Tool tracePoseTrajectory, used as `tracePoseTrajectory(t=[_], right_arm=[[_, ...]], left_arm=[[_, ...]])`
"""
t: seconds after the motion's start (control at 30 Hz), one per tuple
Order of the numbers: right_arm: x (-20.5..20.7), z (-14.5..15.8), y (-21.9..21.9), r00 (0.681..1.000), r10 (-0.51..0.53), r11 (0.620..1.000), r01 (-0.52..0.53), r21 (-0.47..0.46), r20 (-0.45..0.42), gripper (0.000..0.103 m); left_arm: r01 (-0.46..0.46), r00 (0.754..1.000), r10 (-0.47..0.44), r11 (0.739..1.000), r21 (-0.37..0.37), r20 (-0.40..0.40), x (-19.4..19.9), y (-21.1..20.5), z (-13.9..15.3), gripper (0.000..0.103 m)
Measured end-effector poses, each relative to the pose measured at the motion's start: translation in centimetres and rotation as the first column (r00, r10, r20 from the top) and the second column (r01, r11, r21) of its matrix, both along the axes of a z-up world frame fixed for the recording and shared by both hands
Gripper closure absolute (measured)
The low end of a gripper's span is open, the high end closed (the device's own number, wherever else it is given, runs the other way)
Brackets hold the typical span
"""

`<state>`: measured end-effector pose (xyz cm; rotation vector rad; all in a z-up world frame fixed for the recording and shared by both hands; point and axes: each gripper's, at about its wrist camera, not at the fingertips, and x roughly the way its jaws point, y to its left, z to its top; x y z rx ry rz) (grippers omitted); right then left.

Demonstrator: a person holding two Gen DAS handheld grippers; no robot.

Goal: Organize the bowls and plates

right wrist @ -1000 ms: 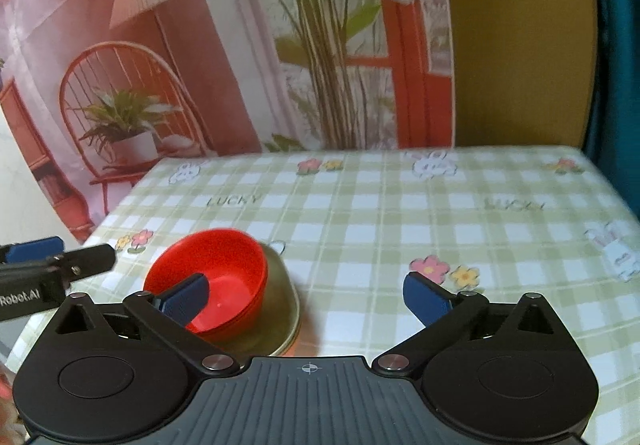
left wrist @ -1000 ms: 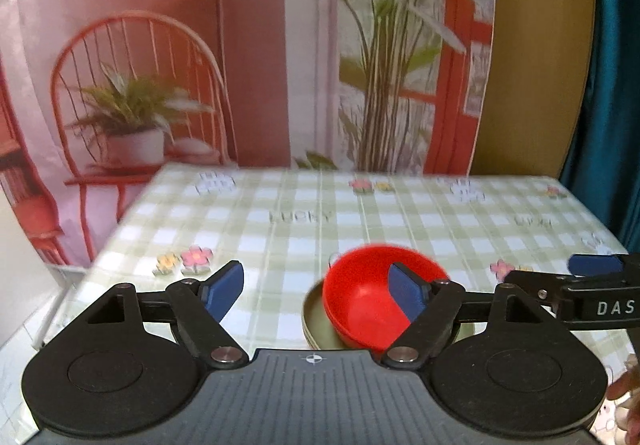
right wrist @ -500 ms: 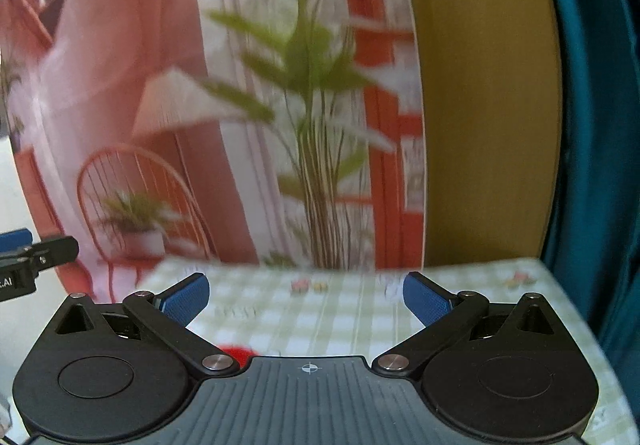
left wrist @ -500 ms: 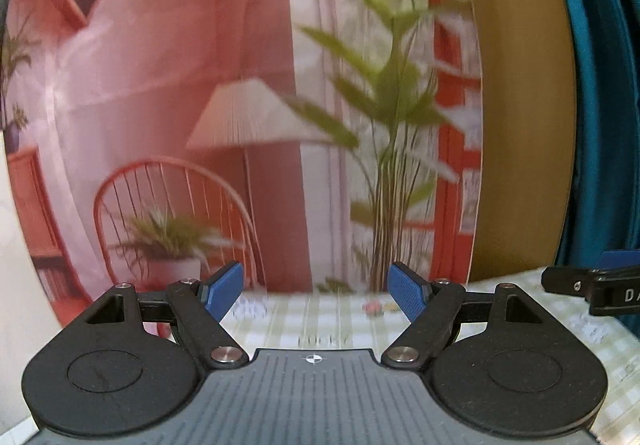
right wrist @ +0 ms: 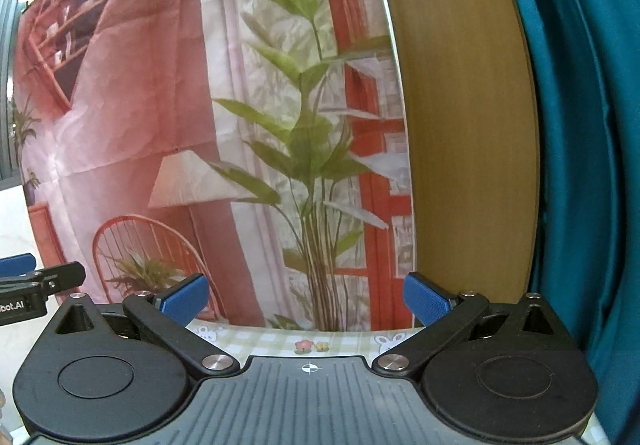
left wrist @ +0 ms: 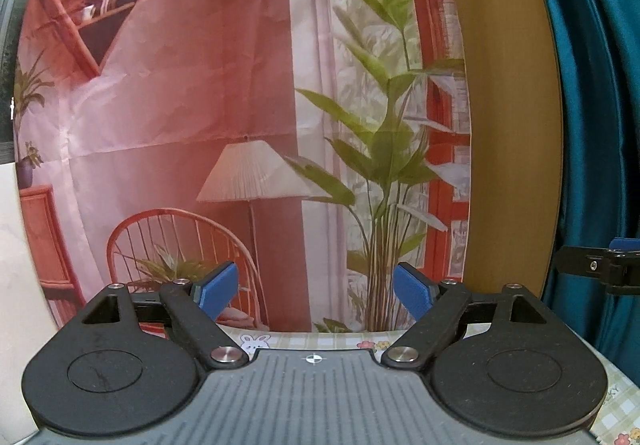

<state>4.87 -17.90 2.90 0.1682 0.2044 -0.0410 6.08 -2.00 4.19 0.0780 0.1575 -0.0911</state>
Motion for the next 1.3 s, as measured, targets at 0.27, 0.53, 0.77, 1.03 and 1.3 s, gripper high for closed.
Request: tracePoseTrajectory(t=[0.27,0.53,0.77,1.03,1.3], right_arm=[[-0.7,0.32,0.41,1.0,0.001,1.0,-0.001,-0.013,0.01,0.0],[-0.53,0.35,0.54,1.0,0.004,1.0,-0.004,-0.019,0.008,0.0],[-0.55,0.38,0.57,1.0,0.004,1.0,-0.004,-0.019,0.01,0.0],[-0.59,0.42,0.67,1.0,0.004,1.0,-0.004,-0.02,0.011,0.0],[-0.61,0.44,0.7,1.0,0.002,1.0,-0.002,-0.019,0.009,0.0]], left_arm=[[0.009,1.0,-0.009,1.0,-0.018,-0.002,-0.67,0.09,-0.13,0.016],[0.003,1.0,-0.004,1.0,-0.023,-0.011,-0.67,0.32,-0.29,0.016],[0.004,1.0,-0.004,1.0,-0.025,-0.015,-0.62,0.4,-0.35,0.016],[0.001,1.0,-0.002,1.0,-0.026,-0.022,-0.59,0.6,-0.42,0.016],[0.001,1.0,-0.001,1.0,-0.025,-0.024,-0.51,0.7,-0.43,0.015]])
